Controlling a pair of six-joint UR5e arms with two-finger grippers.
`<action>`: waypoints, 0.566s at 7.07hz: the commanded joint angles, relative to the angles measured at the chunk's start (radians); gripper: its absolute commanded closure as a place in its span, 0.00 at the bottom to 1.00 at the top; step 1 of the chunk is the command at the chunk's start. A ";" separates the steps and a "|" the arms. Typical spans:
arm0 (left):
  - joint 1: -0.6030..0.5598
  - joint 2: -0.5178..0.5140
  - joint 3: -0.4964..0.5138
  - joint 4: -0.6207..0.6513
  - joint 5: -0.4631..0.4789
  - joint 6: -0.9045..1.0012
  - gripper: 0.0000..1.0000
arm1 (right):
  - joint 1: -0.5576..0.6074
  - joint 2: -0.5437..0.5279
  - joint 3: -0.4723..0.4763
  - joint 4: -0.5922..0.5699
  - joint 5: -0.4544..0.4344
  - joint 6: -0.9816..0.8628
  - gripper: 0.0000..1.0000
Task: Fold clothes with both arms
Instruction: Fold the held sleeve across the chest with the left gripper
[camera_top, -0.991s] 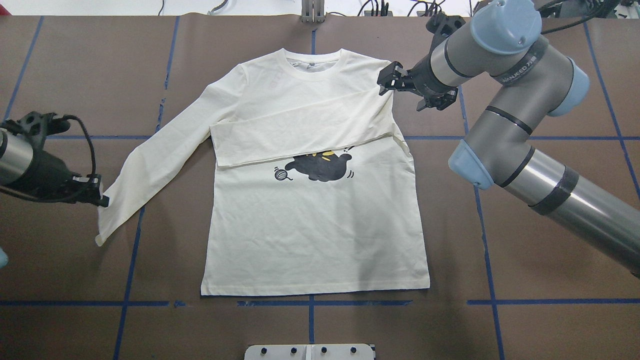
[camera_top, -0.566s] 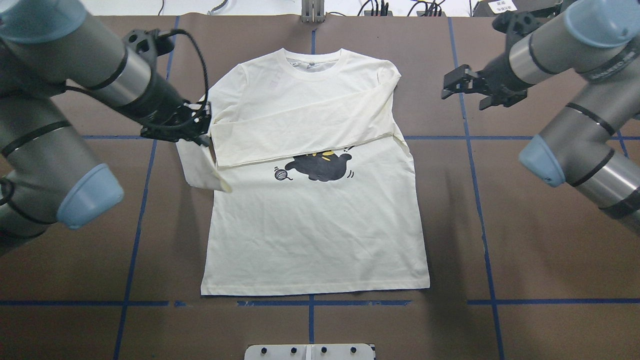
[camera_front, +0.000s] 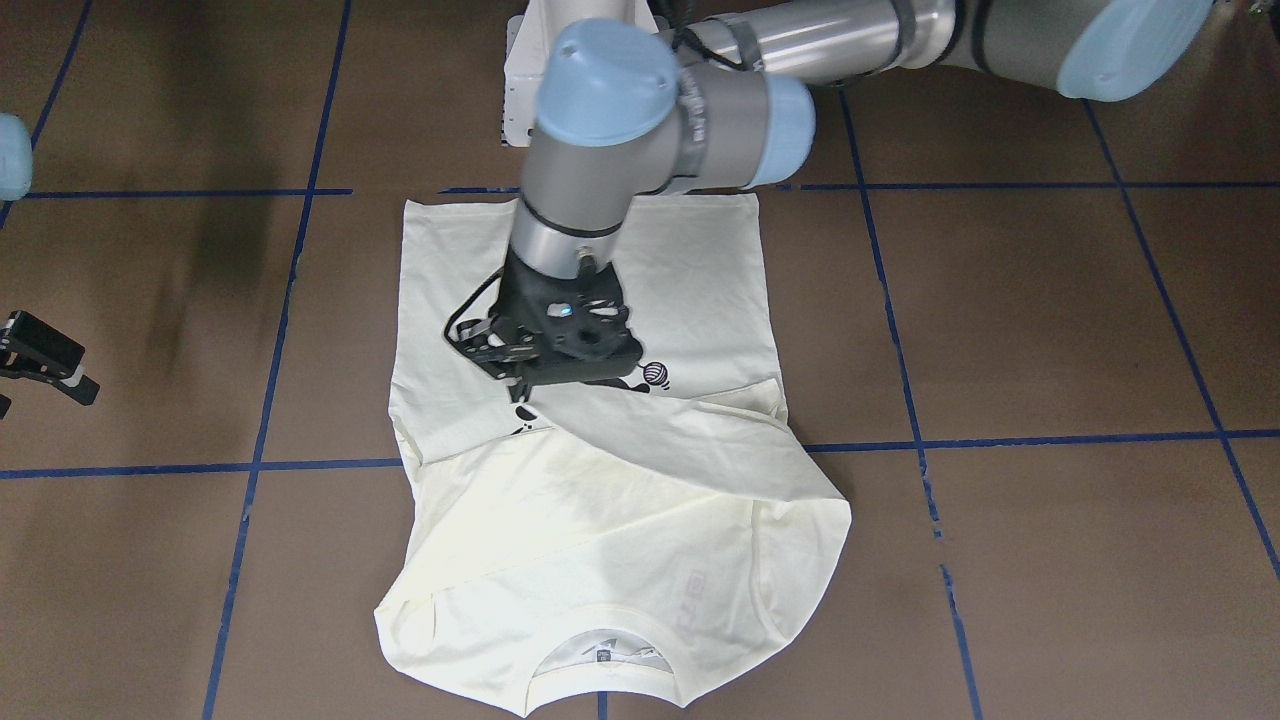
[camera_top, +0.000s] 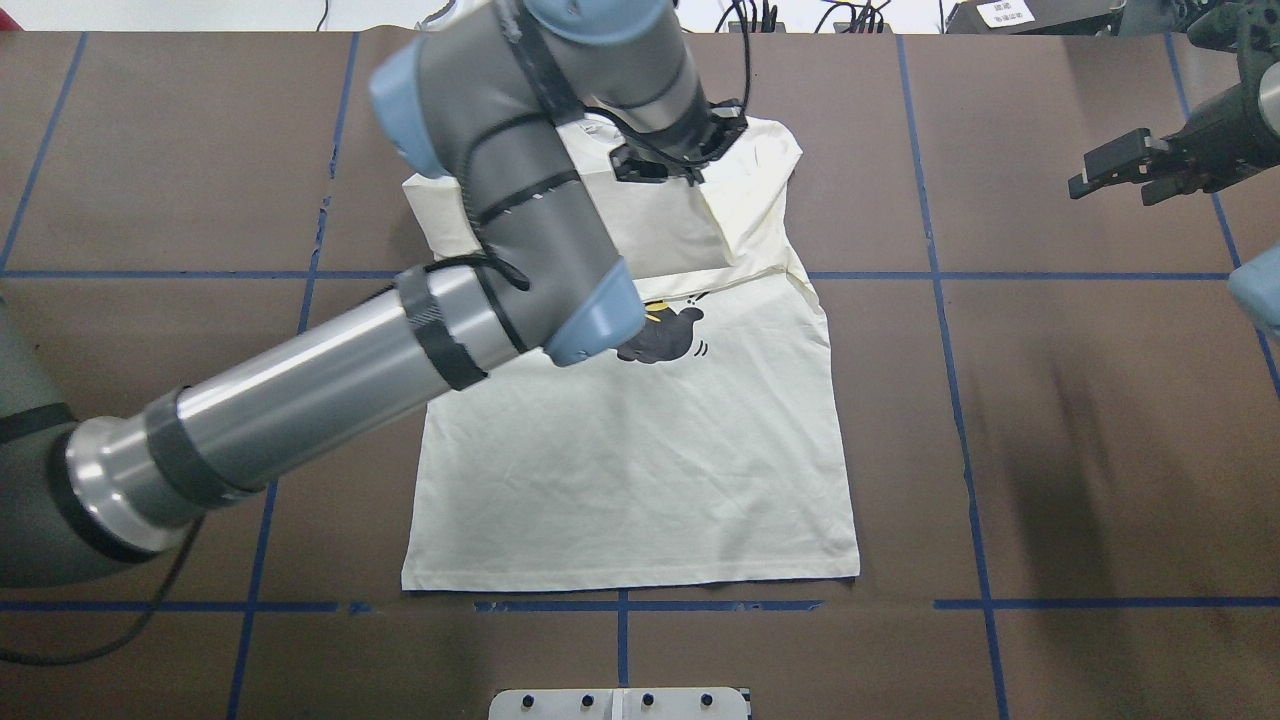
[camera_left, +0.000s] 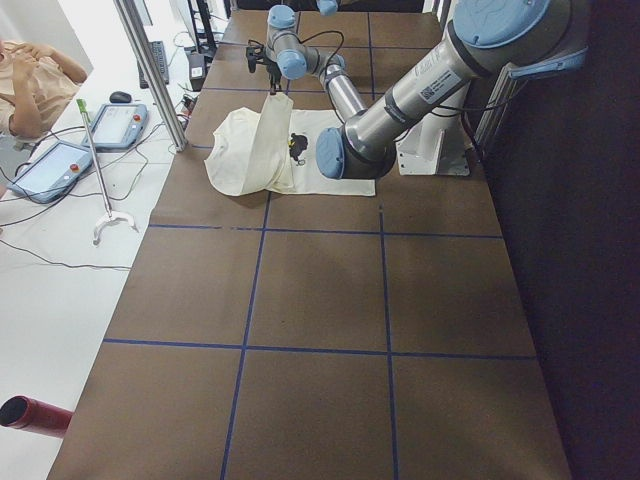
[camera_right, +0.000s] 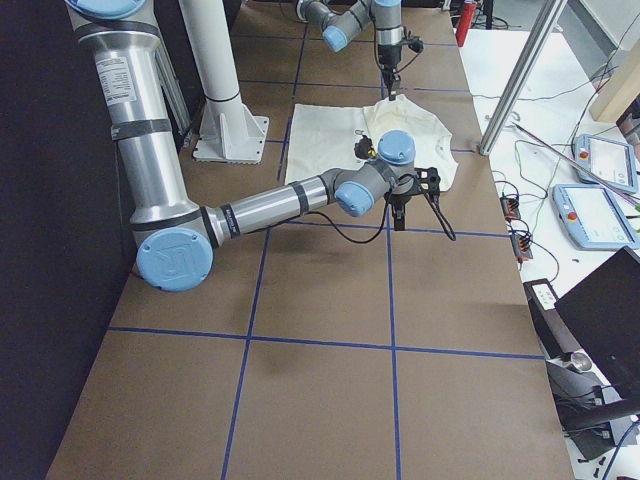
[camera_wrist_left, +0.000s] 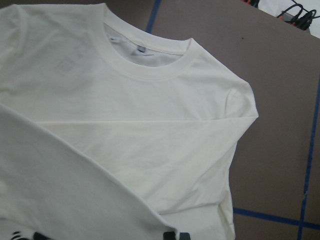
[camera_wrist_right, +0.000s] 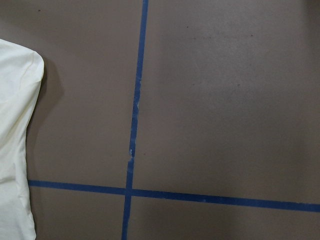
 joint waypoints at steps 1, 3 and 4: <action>0.097 -0.071 0.219 -0.184 0.163 -0.017 0.86 | 0.014 -0.013 -0.003 0.001 0.002 -0.018 0.00; 0.126 -0.091 0.320 -0.306 0.242 -0.010 0.71 | 0.014 -0.020 -0.003 0.003 0.002 -0.018 0.00; 0.128 -0.097 0.322 -0.318 0.242 -0.012 0.55 | 0.014 -0.022 -0.003 0.003 0.001 -0.017 0.00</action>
